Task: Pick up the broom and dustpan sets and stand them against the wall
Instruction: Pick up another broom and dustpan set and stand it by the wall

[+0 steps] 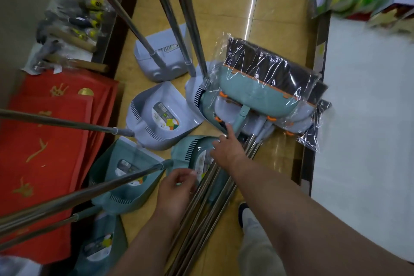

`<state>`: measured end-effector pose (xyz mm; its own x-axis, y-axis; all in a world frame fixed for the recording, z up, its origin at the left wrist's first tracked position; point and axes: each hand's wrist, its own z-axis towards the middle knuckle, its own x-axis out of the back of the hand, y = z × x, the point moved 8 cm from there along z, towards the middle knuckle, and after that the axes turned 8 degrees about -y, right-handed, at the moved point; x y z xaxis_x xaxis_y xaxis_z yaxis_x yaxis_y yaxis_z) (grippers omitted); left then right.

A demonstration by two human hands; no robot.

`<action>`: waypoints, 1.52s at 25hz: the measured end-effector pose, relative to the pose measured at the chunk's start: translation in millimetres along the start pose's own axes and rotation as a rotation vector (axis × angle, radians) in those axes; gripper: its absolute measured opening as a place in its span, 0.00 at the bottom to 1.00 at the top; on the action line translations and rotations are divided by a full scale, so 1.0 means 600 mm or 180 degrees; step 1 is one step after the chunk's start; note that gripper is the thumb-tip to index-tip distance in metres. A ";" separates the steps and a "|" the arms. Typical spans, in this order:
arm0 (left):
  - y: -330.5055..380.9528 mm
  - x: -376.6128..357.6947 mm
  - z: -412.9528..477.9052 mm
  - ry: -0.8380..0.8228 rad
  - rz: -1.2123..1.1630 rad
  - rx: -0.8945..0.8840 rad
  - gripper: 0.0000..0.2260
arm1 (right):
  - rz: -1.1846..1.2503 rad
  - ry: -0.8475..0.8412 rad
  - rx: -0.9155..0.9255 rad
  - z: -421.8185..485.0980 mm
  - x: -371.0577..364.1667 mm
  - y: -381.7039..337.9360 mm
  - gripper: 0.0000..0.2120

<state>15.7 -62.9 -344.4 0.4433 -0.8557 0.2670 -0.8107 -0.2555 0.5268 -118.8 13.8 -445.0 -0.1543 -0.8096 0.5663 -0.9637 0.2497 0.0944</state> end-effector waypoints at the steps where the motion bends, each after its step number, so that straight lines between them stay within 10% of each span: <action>1: 0.003 0.004 -0.001 0.0021 -0.0016 -0.0019 0.02 | -0.0103 0.0086 0.0081 -0.001 0.010 -0.001 0.19; 11: -0.020 0.043 -0.154 0.0128 -0.0039 0.0679 0.07 | 0.0181 0.0535 0.0423 -0.217 0.105 0.054 0.21; 16: 0.000 0.079 -0.300 0.0209 -0.1261 0.1254 0.13 | 0.0696 0.0600 0.0367 -0.381 0.153 0.068 0.18; 24: 0.105 0.184 -0.506 0.0261 -0.3283 0.0612 0.14 | 0.1112 0.0924 0.0290 -0.581 0.251 -0.001 0.15; 32: 0.159 0.285 -0.668 0.0587 -0.3627 -0.0478 0.08 | 0.1672 0.0873 -0.0440 -0.713 0.287 -0.029 0.11; 38: 0.239 0.302 -0.751 0.0589 -0.3039 -0.1023 0.02 | 0.4333 0.2121 0.0218 -0.885 0.487 -0.103 0.11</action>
<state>151.9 -52.2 143.1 0.9243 -0.2685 -0.2712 0.0403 -0.6380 0.7690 11.4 43.7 149.2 -0.8029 0.3960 0.4455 -0.1832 0.5472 -0.8167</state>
